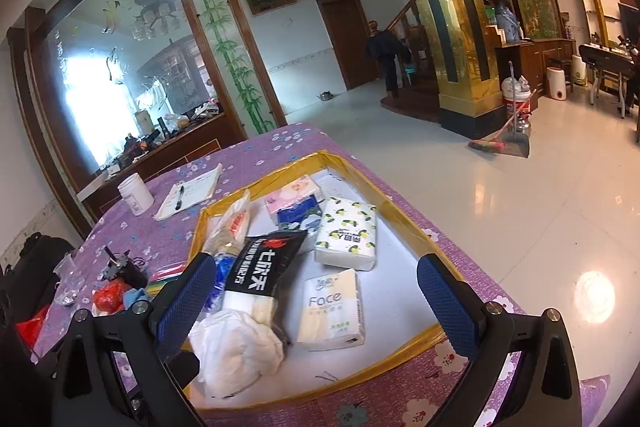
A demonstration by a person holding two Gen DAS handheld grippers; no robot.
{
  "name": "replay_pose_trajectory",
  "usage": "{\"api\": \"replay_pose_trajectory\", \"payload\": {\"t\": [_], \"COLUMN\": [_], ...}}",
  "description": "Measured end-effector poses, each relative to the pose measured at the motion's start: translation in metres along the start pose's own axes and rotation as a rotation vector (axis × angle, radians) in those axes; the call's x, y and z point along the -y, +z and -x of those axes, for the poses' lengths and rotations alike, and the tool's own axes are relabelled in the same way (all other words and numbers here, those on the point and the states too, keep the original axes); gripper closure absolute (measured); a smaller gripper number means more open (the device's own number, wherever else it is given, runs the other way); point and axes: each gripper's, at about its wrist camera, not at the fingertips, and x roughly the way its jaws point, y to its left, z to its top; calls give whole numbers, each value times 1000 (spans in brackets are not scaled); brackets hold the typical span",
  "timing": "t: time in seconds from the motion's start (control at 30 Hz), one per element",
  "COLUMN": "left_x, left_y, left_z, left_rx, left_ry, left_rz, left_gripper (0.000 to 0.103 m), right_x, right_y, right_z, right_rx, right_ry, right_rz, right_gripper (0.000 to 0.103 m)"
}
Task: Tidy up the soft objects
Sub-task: 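Open both grippers over the tray and withdraw them, then grasp the white sock with left gripper while right reaches for blue towel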
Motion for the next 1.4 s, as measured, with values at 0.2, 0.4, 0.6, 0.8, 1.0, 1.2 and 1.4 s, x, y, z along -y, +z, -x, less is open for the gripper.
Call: {"api": "replay_pose_trajectory", "payload": {"t": [0.2,0.4,0.6,0.8,1.0,1.2,1.4], "left_x": [-14,-45,-103,-162,-217,-241,-240], "left_y": [-2,-12,-31,-38,-37,-21,-16], "left_z": [25,56,91,113,91,46,3], "left_rx": [1,2,10,-7,-151,-258,-275], "left_ry": [1,36,120,251,336,317,348], "left_rz": [29,73,171,228,230,187,143], "left_gripper": [8,8,8,8,8,8,8], "right_x": [-21,-50,-97,-158,-178,-164,-162], "right_y": [-1,-11,-37,-81,-110,-104,-102], "right_z": [7,4,2,-4,-21,-40,-40], "right_rx": [-4,-42,-89,-160,-226,-299,-306], "right_ry": [38,111,207,322,328,367,385], "right_rz": [44,92,222,426,508,420,400], "right_gripper": [1,1,1,1,1,1,1]}}
